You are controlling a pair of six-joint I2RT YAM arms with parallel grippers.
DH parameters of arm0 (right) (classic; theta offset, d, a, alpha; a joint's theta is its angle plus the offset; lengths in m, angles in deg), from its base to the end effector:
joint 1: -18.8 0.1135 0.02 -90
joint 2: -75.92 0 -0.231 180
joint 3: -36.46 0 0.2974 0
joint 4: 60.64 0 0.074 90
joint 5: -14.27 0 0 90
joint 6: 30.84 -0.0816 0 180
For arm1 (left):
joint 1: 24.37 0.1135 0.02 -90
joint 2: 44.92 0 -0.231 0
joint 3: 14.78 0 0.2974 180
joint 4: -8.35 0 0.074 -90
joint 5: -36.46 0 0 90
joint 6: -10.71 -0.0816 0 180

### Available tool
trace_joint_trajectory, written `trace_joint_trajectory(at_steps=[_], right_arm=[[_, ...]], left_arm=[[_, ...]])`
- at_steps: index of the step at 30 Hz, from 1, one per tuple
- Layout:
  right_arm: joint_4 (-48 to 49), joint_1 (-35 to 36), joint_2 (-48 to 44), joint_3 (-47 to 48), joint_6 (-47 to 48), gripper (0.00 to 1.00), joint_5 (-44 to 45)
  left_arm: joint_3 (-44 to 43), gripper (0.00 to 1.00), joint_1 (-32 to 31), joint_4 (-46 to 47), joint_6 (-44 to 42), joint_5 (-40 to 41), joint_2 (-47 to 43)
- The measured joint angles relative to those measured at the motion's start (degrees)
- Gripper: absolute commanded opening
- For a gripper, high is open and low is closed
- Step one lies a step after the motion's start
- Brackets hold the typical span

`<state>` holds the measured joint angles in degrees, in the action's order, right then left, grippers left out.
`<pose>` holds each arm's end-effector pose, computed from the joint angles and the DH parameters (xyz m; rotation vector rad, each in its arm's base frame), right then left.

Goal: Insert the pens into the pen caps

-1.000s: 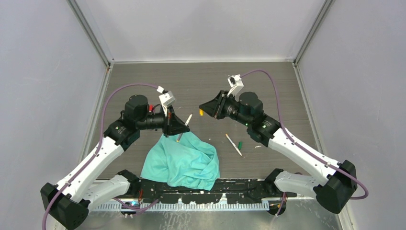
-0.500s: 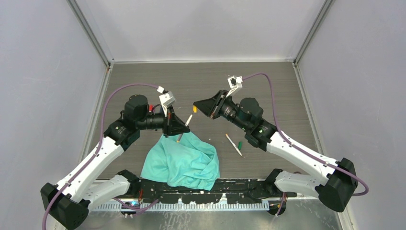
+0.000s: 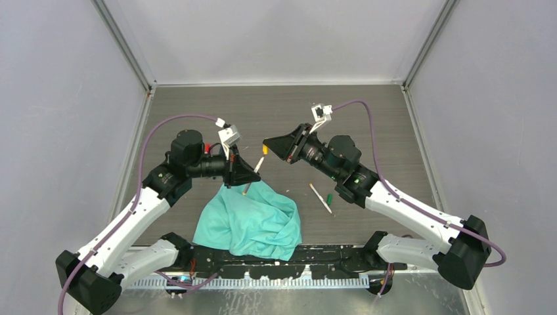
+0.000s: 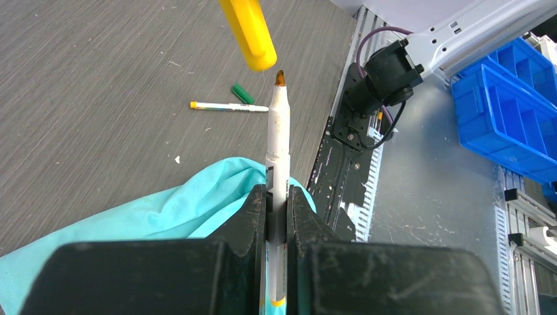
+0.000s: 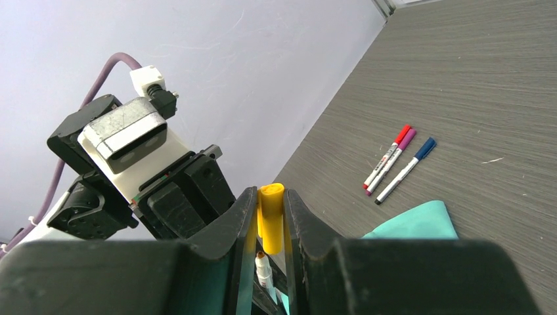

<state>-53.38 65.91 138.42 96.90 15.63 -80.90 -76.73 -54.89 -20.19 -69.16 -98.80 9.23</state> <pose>0.2431 0.2726 0.3218 -0.1316 1.6278 1.3219 0.2310 -0.2034 0.2946 0.8920 1.8083 -1.2223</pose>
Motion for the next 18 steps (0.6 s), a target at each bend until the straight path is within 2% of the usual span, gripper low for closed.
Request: trace_joint_trajectory(at_steps=[18], right_arm=[[0.00, 0.42, 0.00, 0.00, 0.00, 0.01, 0.00]], left_arm=[[0.00, 0.00, -0.11, -0.04, 0.00, 0.33, 0.00]])
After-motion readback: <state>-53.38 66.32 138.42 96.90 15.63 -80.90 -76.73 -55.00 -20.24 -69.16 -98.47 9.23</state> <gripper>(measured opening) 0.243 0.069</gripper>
